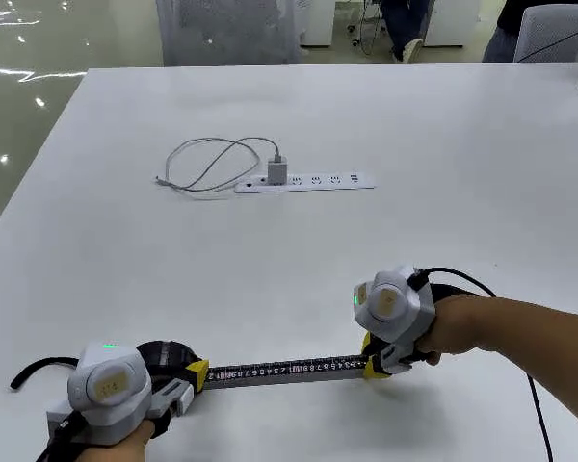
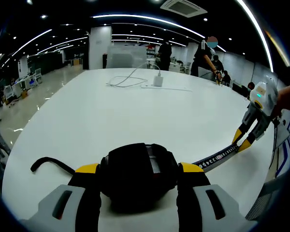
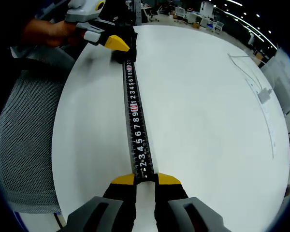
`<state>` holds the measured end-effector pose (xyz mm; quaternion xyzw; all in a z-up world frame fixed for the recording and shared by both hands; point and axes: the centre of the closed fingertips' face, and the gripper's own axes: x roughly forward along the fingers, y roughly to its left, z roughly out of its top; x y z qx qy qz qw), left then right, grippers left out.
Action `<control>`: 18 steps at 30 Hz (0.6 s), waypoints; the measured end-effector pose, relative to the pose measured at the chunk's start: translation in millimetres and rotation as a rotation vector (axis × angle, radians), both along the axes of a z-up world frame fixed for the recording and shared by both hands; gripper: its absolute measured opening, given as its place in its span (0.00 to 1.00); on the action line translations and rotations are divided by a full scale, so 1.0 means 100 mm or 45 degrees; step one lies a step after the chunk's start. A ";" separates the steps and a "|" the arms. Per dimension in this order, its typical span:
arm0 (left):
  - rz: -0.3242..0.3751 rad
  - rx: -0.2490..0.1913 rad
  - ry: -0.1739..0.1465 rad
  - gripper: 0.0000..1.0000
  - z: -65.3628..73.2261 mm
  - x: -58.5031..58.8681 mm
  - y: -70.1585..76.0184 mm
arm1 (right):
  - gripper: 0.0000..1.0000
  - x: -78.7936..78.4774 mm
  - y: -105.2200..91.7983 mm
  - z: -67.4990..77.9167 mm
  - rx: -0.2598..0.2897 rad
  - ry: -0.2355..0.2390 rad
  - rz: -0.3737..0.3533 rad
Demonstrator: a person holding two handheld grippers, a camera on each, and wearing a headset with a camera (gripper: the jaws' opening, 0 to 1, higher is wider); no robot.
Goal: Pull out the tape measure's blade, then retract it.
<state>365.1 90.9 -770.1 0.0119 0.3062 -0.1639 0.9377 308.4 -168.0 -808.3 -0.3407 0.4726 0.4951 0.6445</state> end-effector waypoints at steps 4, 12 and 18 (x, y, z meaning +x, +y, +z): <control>0.001 0.000 0.006 0.60 0.00 0.00 0.00 | 0.10 0.00 0.01 0.00 -0.009 -0.003 0.009; 0.001 -0.002 0.011 0.60 -0.01 0.01 0.00 | 0.10 0.01 0.04 0.00 0.018 -0.002 0.021; 0.001 -0.003 0.015 0.60 -0.01 0.01 0.00 | 0.10 0.01 0.07 0.00 0.005 0.009 0.023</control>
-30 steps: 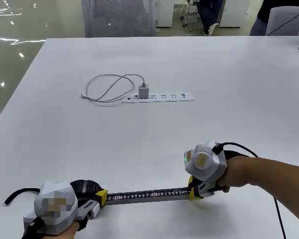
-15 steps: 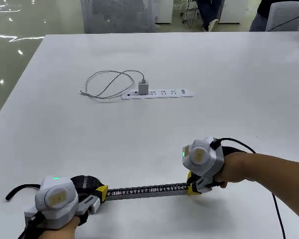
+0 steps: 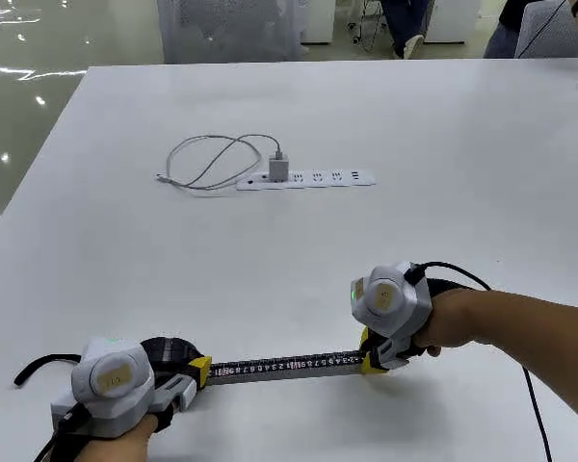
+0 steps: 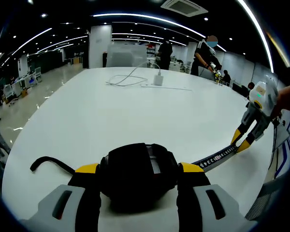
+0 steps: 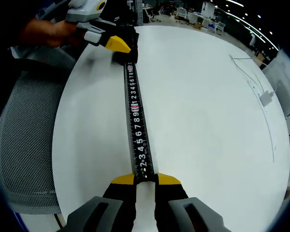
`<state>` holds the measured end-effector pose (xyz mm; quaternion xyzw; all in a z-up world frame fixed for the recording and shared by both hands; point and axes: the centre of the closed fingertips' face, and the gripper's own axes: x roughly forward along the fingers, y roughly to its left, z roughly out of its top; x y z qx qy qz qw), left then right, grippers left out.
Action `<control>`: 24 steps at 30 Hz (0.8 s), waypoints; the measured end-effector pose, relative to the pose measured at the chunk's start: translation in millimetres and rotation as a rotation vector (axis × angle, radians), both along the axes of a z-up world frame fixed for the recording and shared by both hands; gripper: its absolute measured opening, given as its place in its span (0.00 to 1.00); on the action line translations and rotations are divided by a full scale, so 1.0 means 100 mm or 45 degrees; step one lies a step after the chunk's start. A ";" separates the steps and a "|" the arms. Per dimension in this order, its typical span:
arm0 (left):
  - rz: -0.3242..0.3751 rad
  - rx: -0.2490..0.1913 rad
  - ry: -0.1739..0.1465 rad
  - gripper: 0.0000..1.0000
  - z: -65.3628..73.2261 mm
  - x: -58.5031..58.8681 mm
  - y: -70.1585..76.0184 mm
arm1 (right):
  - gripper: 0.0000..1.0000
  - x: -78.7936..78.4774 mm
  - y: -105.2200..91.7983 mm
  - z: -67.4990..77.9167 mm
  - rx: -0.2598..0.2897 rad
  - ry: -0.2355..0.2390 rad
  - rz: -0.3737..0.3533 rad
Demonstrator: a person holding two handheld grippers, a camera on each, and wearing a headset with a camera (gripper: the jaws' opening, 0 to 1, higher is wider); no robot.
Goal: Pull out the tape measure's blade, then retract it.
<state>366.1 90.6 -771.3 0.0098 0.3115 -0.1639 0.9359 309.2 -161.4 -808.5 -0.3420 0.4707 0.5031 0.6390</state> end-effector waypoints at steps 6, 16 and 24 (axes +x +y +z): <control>0.001 0.001 0.007 0.60 0.00 -0.01 0.00 | 0.10 0.00 0.02 0.00 -0.019 -0.006 0.007; 0.002 0.001 0.014 0.60 0.01 -0.01 0.00 | 0.10 0.01 0.04 0.00 -0.001 0.014 -0.023; 0.002 0.002 0.014 0.59 0.00 0.00 0.00 | 0.10 0.01 0.08 0.00 -0.009 0.007 -0.015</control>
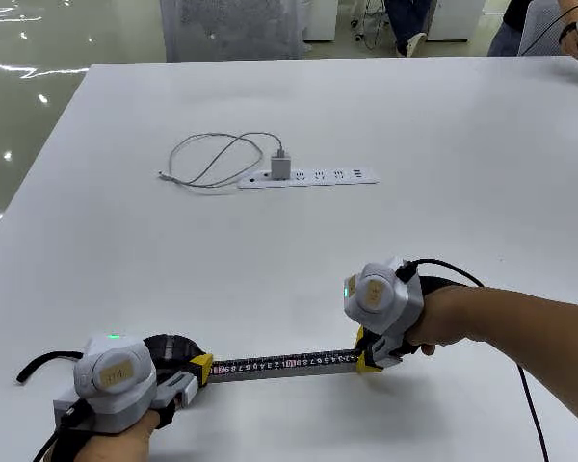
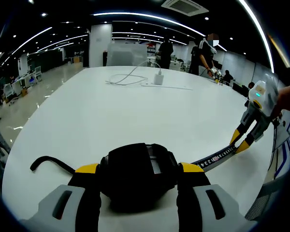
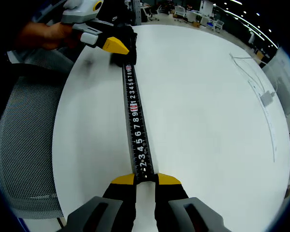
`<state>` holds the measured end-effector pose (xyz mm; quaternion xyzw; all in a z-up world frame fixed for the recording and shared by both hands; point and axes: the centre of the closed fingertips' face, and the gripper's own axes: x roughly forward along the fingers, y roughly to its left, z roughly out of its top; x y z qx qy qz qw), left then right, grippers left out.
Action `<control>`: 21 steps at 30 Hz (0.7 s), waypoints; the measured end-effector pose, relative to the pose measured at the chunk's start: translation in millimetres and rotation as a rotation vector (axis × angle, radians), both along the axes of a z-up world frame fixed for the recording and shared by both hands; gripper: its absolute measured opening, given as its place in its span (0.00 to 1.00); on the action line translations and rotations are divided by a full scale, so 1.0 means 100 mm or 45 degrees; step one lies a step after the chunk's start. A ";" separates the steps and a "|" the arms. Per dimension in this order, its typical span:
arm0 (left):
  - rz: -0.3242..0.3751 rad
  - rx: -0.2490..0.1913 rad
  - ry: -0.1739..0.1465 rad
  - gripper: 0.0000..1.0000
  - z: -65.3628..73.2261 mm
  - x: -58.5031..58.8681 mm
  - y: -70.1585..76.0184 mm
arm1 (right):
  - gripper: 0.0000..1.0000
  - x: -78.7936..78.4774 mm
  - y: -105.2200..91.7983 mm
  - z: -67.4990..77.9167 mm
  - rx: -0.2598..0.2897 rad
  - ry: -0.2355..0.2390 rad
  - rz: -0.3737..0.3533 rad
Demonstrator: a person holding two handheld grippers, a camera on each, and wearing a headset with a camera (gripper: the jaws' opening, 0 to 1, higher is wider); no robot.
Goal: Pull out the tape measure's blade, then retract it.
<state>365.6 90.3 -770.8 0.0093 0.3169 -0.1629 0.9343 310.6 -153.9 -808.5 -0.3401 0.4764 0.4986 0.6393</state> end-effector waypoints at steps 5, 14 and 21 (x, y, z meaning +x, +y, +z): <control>0.000 0.002 0.001 0.60 0.00 0.00 0.00 | 0.10 0.00 0.01 0.00 -0.007 0.005 -0.008; -0.002 0.001 0.008 0.59 -0.01 0.00 0.00 | 0.10 0.01 0.04 0.00 -0.015 0.009 -0.015; -0.002 0.000 0.008 0.60 -0.01 0.00 0.00 | 0.10 0.02 0.06 0.01 -0.007 0.011 0.003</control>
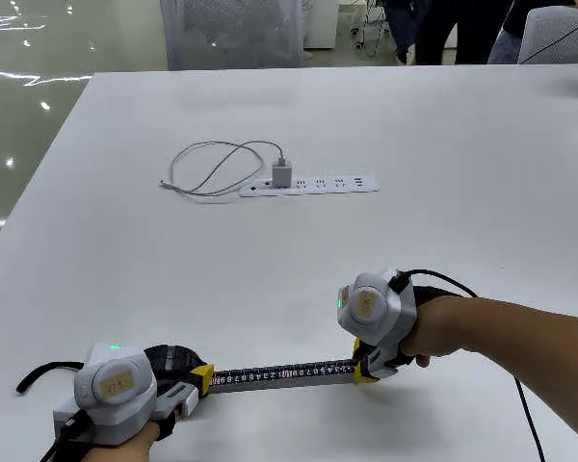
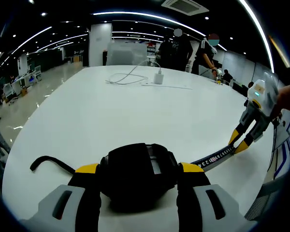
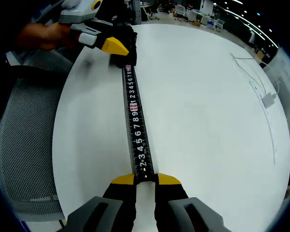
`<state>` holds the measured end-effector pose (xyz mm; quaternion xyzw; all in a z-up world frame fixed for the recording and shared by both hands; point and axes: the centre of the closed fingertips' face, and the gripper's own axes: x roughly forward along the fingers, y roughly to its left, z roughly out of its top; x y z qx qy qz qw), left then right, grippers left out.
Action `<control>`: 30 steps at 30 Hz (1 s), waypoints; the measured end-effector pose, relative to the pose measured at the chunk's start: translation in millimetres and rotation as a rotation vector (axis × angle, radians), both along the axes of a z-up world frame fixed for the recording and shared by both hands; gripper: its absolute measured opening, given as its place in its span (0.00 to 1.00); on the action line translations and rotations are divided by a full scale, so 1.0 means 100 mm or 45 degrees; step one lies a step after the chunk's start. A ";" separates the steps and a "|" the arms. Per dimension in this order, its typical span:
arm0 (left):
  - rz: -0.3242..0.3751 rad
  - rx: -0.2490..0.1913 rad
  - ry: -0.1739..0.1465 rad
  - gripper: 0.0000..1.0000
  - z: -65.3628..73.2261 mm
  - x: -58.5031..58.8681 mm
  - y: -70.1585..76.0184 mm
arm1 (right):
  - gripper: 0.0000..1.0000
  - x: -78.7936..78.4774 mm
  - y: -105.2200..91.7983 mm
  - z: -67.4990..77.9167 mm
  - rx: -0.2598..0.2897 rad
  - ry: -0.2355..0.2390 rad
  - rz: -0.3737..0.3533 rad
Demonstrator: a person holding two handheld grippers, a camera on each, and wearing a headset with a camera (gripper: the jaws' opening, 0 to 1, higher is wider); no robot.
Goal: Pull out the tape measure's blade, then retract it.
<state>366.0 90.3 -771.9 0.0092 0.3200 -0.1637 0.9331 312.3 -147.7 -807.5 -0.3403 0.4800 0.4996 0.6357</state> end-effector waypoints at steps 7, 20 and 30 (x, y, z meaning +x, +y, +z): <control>0.000 0.000 0.008 0.60 -0.01 0.00 0.00 | 0.10 0.00 0.03 0.00 0.001 0.003 -0.024; 0.003 0.001 0.001 0.59 0.00 0.00 0.00 | 0.10 0.02 0.07 0.00 0.001 0.018 -0.084; 0.002 0.003 0.002 0.59 0.00 0.00 0.00 | 0.10 0.03 0.10 0.00 -0.009 0.009 -0.061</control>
